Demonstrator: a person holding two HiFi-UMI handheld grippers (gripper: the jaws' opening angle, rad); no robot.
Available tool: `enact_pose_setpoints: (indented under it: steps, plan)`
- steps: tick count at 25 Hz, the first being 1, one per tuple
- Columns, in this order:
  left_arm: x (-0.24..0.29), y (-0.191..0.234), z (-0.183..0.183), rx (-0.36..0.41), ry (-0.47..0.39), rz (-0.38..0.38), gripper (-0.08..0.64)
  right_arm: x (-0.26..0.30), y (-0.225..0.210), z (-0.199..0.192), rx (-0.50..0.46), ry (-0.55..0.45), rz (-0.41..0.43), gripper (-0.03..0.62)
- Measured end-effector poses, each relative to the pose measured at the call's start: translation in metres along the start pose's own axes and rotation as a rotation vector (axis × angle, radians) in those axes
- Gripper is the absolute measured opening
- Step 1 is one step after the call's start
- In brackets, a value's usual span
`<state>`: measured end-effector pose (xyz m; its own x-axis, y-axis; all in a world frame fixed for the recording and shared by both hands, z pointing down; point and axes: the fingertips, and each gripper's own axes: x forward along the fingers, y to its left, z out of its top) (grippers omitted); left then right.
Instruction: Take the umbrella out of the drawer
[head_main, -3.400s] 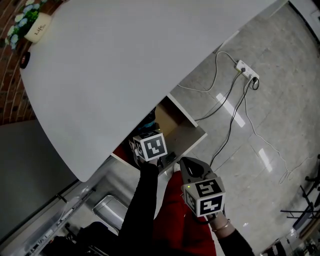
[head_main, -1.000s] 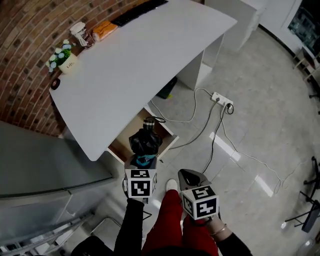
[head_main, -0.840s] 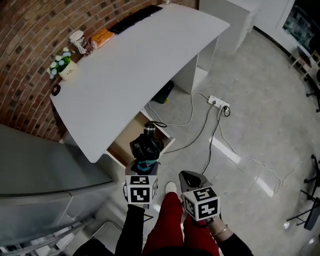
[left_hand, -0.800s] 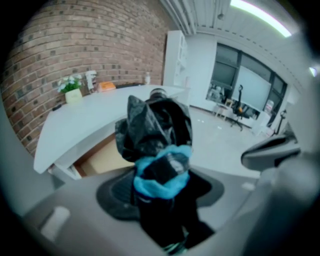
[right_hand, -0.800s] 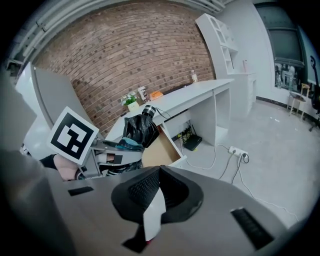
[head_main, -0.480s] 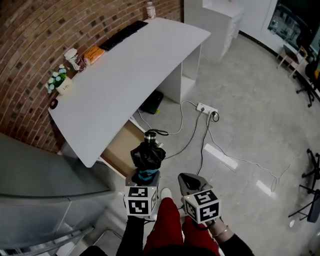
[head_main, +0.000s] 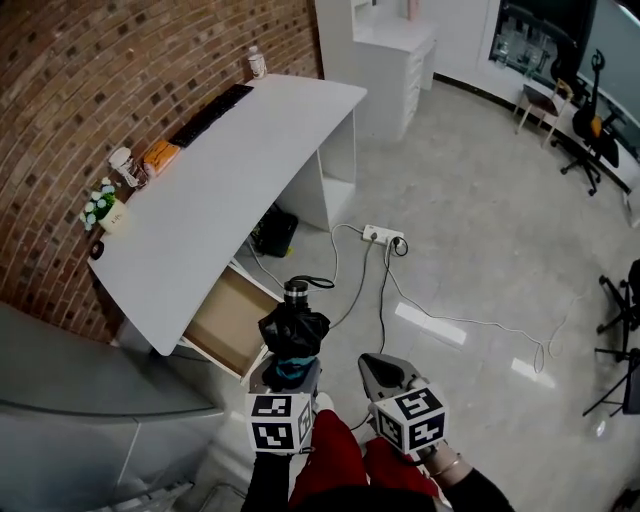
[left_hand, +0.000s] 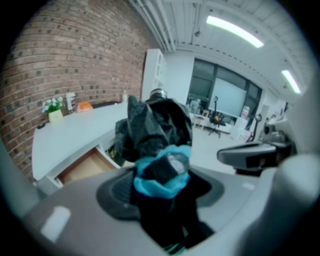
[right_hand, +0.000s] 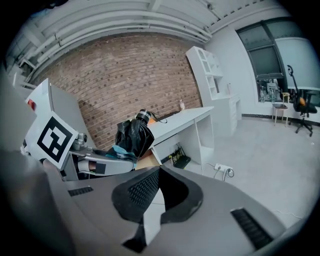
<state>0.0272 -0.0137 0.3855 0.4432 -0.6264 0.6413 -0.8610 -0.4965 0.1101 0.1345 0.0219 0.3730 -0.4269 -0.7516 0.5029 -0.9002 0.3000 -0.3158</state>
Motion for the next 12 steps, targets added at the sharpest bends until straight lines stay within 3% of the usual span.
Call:
enact_pose_setpoints:
  steps: [12]
  plan:
    - [-0.033,-0.100,0.034,0.080,-0.083,-0.131,0.258,-0.089,-0.037,0.021,-0.029,-0.136,-0.080,-0.002]
